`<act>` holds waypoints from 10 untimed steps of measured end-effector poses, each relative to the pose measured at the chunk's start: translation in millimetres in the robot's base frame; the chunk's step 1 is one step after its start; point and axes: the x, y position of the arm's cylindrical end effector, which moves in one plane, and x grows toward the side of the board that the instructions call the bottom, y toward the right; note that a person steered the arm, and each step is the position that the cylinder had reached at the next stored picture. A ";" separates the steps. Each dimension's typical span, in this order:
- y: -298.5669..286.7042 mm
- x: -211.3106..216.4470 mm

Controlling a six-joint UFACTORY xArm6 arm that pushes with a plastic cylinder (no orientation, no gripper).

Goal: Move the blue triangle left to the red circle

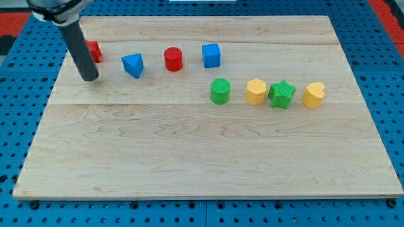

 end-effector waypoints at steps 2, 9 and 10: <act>45.9 -3.2; 65.6 -126.1; 69.0 -126.1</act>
